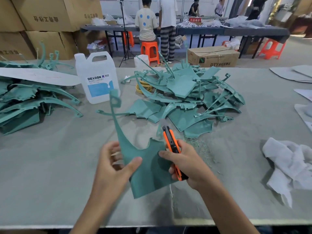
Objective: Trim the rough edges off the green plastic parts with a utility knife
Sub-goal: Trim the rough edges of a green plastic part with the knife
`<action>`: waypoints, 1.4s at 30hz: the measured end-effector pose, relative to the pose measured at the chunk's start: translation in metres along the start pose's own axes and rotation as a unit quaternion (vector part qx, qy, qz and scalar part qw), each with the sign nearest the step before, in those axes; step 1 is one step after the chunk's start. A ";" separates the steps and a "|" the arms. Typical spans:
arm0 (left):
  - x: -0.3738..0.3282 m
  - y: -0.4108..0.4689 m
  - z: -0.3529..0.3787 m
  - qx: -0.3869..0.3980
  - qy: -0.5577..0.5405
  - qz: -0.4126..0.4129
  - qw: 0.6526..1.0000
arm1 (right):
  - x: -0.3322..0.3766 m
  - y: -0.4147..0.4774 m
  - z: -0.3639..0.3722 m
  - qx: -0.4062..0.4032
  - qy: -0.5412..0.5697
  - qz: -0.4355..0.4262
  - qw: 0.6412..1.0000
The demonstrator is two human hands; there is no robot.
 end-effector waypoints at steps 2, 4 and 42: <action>0.009 0.001 0.032 0.150 -0.008 -0.046 0.988 | -0.007 0.001 0.005 0.015 -0.049 -0.007 0.999; 0.019 0.004 0.041 0.172 -0.025 -0.058 0.983 | -0.008 0.001 0.003 0.000 -0.058 -0.030 0.998; 0.089 0.018 0.034 -0.018 -0.011 -0.060 0.998 | 0.002 -0.017 -0.001 -0.085 -0.456 -0.210 0.860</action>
Point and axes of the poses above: each hand's wrist, its own y-axis towards the middle knuckle, its own z-axis out of the palm, x = y × z, the point moved 10 cm from there along y, towards the middle knuckle, and after that the axes turned 12 degrees about -x, right-handed, at the moved point
